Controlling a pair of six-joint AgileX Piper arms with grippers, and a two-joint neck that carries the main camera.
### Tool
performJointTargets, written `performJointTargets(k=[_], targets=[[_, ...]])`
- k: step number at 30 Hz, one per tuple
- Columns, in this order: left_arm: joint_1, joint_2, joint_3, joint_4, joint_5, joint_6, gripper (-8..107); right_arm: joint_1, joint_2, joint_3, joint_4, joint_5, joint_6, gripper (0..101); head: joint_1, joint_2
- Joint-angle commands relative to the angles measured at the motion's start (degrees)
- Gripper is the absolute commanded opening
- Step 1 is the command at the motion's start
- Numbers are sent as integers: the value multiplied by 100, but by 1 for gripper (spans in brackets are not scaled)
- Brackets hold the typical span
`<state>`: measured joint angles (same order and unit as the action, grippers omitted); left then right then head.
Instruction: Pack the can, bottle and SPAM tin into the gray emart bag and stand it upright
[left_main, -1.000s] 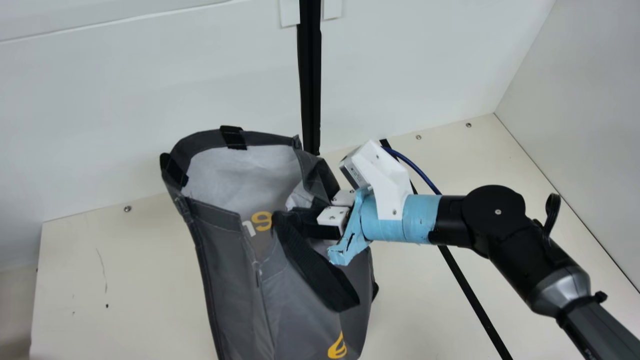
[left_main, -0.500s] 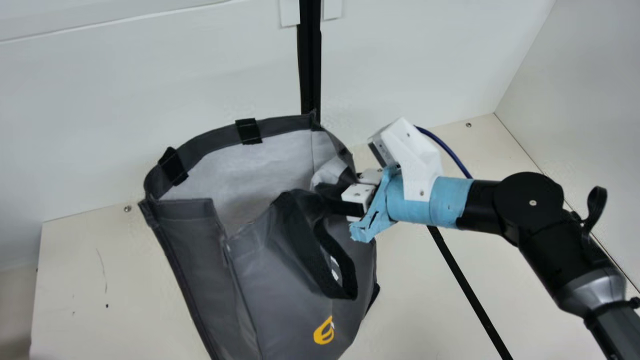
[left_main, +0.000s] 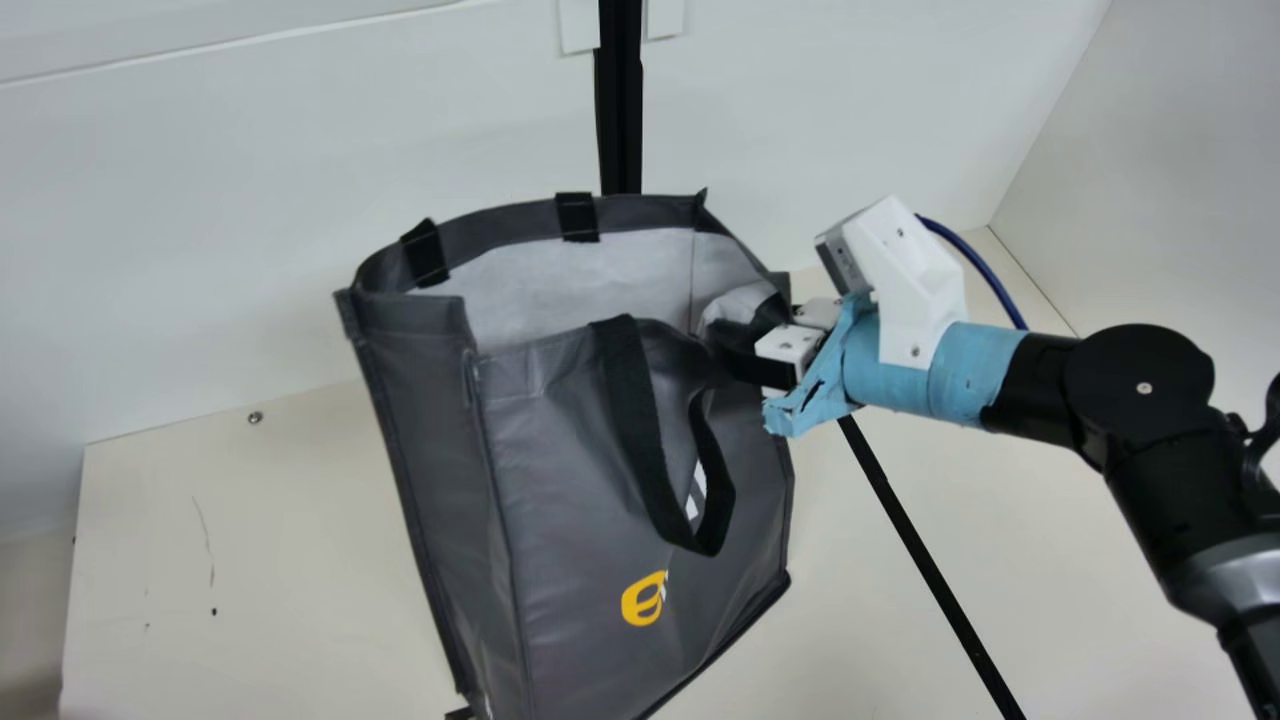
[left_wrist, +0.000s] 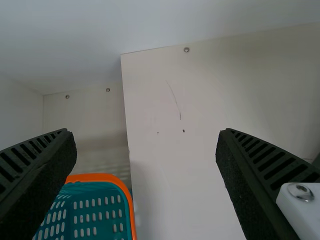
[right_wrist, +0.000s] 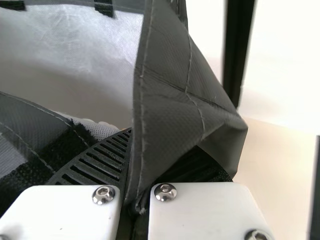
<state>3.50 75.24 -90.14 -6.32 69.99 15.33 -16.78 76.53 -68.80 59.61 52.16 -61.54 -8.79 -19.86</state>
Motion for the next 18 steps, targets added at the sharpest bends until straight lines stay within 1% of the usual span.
performJointTargets(k=[1, 10, 18], targets=[[0, 0, 0, 0, 0, 0, 90, -147, 11, -70, -8, 18, -7, 0, -121, -14], [0, 0, 0, 0, 0, 0, 90, -869, 90, -492, -187, 253, -76, 0, -121, -14], [0, 0, 0, 0, 0, 0, 90, -1646, 244, -939, -237, 572, -222, 0, -121, -14]])
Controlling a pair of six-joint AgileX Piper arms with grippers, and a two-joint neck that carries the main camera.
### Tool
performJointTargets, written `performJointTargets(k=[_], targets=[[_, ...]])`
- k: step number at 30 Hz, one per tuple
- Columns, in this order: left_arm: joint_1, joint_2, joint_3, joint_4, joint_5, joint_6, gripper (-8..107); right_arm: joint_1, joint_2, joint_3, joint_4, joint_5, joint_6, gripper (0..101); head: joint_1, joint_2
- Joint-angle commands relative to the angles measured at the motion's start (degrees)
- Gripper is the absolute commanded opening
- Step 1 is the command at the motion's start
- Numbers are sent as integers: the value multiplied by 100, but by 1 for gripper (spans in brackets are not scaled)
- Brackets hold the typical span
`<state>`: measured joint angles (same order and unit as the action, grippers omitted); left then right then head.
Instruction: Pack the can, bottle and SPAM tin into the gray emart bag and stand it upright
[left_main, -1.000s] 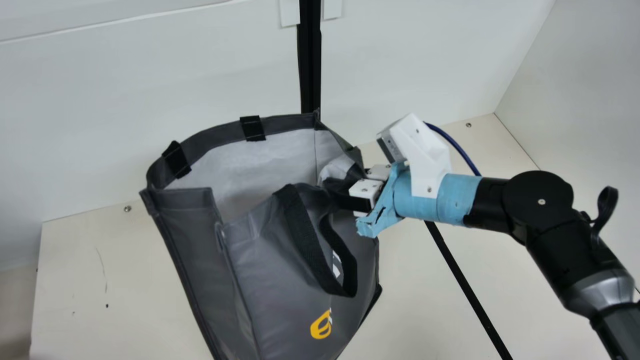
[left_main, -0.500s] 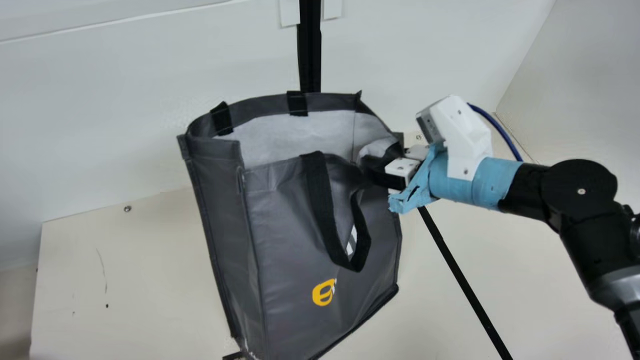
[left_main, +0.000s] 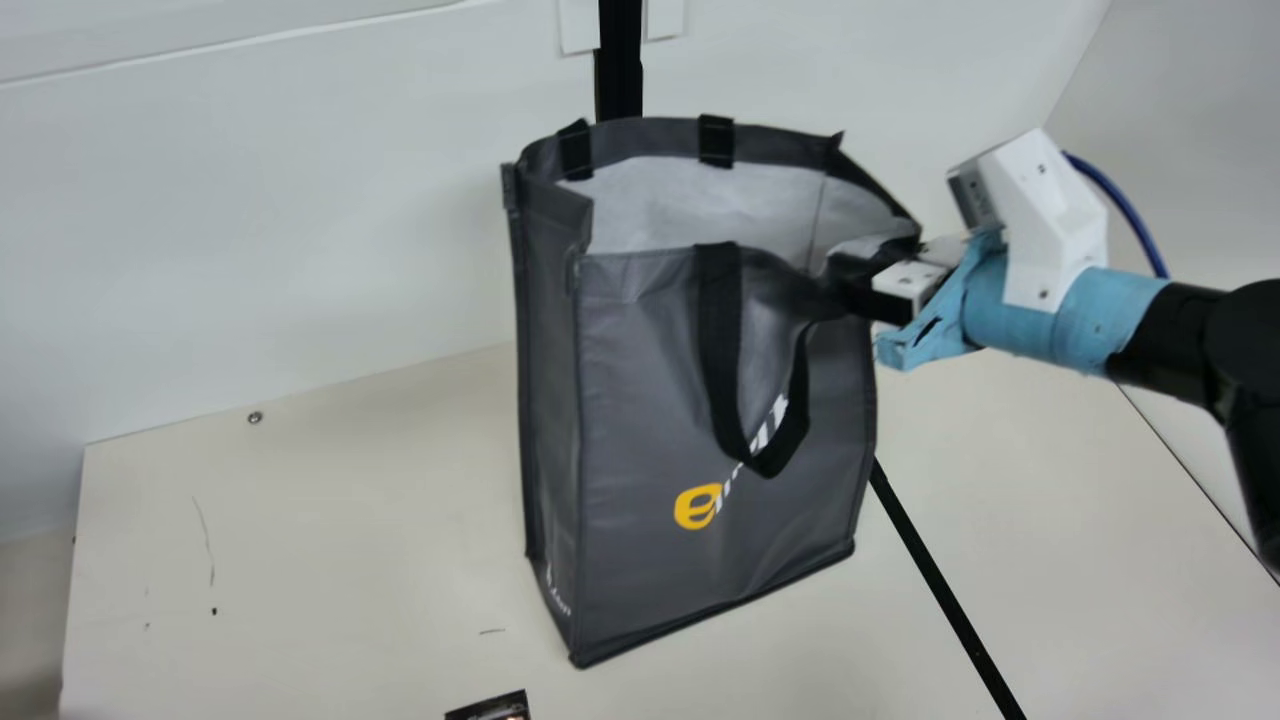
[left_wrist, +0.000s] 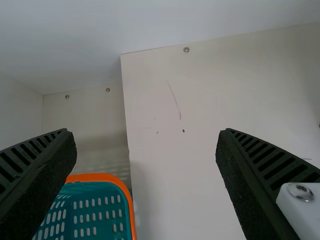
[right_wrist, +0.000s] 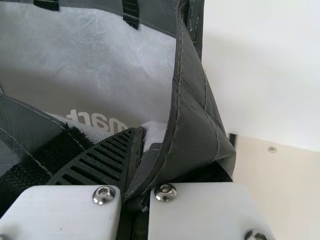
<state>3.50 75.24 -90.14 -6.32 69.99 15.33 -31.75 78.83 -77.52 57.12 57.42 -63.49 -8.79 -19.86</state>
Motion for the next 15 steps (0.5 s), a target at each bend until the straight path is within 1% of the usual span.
performJointTargets(k=[1, 15], targets=[[0, 0, 0, 0, 0, 0, 90, -245, 40, -128, 6, 87, -47, 0, -121, -14], [0, 0, 0, 0, 0, 0, 90, -1465, 496, -1052, -148, 555, -347, 0, -121, -14]])
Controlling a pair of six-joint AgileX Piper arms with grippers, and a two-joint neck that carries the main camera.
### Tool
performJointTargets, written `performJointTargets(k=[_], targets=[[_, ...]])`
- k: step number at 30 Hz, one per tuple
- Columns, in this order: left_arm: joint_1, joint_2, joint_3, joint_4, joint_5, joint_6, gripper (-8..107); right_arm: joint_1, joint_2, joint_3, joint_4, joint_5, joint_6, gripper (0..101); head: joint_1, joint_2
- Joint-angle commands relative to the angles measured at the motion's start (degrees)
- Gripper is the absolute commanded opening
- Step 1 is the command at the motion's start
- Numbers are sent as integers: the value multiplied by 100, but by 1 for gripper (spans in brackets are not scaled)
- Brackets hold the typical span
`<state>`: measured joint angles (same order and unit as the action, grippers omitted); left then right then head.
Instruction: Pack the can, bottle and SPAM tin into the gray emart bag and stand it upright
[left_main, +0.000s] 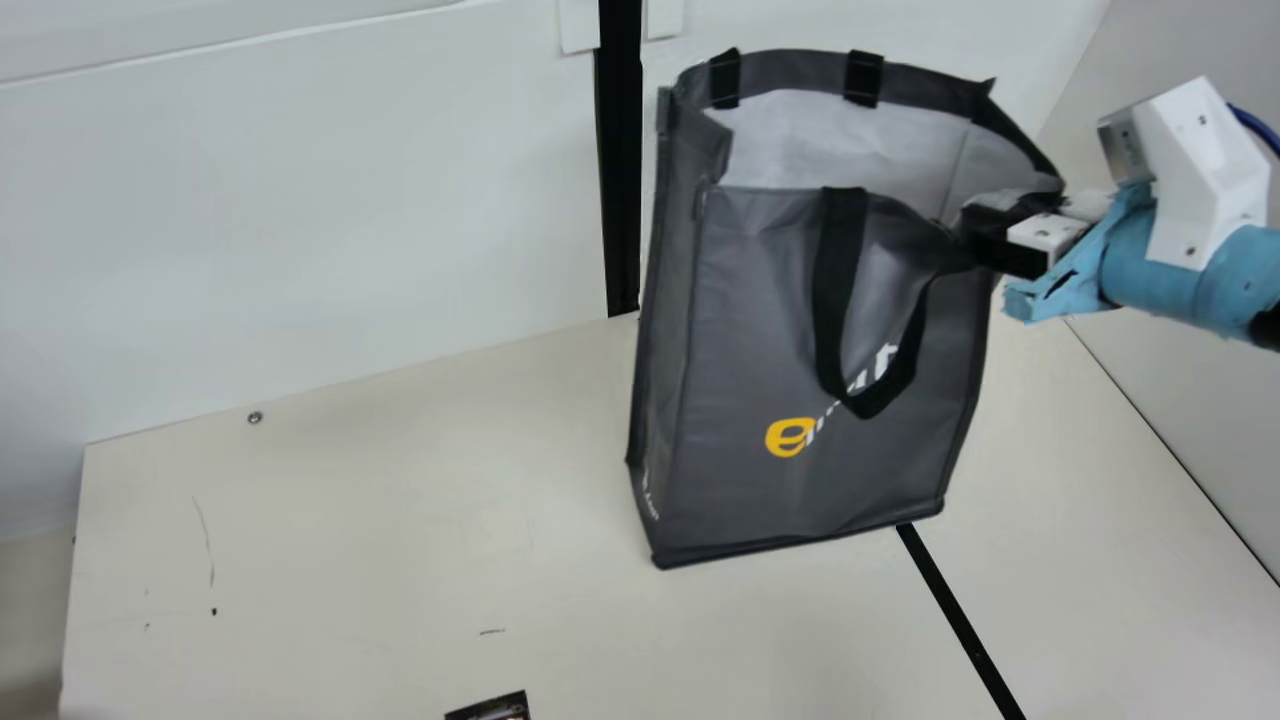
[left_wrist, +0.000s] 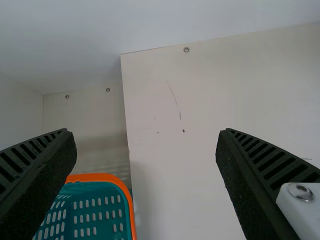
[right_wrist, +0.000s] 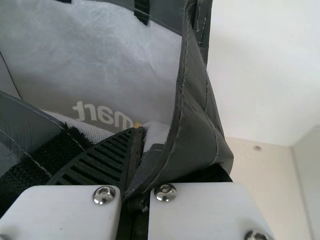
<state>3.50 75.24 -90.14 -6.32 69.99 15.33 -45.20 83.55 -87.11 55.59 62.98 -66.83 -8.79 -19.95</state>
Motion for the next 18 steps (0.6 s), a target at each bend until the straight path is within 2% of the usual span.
performJointTargets(k=[1, 18], targets=[[0, 0, 0, 0, 0, 0, 90, -207, 67, -172, -6, 34, -35, 0, -121, -5], [0, 0, 0, 0, 0, 0, 90, -1562, 917, -1738, -96, 669, -141, 0, -121, -5]])
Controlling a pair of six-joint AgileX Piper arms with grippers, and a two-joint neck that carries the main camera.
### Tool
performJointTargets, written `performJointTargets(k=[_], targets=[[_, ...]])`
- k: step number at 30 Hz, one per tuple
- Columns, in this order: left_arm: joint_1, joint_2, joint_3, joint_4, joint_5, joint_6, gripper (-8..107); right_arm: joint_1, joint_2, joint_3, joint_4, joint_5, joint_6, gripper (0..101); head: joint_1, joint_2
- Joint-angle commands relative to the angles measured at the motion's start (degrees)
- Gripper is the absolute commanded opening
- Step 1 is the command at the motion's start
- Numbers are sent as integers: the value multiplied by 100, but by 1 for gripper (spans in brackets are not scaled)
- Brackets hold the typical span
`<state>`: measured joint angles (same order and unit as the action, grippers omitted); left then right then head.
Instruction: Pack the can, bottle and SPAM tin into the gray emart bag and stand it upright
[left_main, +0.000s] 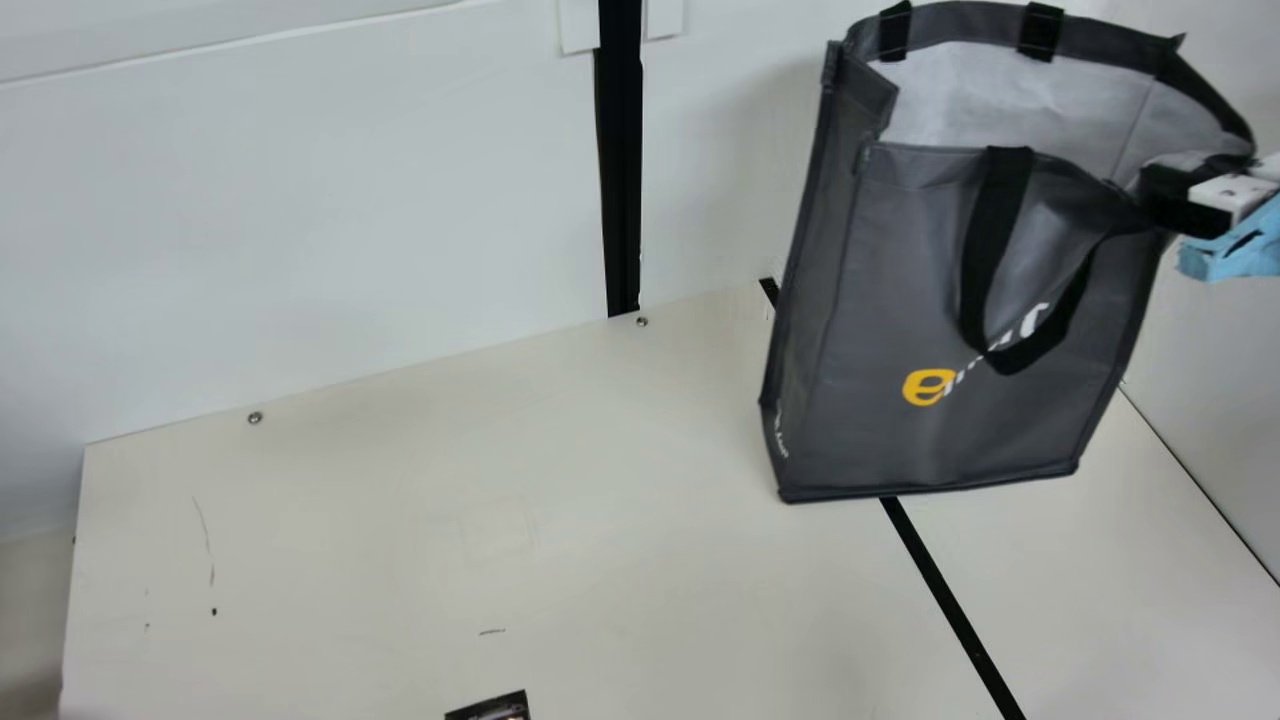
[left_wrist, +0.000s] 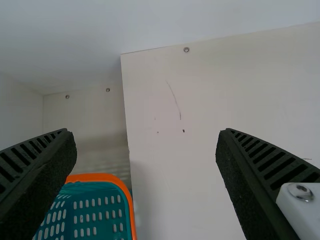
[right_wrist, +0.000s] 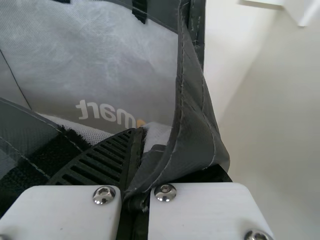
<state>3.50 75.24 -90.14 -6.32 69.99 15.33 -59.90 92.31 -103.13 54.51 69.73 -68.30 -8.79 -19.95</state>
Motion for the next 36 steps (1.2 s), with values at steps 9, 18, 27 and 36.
performJointTargets(k=[9, 18, 27, 36], targets=[[0, 0, 0, 0, 0, 0, 90, -612, 527, -766, -89, 17, 15, 0, -121, -5], [0, 0, 0, 0, 0, 0, 90, -840, 810, -850, -90, 17, 78, 23, -121, -5], [0, 0, 0, 0, 0, 0, 90, -906, 839, -651, 32, 17, 120, 53, -121, -5], [0, 0, 0, 0, 0, 0, 90, -874, 656, -668, 222, 17, 164, 83, -121, -5]])
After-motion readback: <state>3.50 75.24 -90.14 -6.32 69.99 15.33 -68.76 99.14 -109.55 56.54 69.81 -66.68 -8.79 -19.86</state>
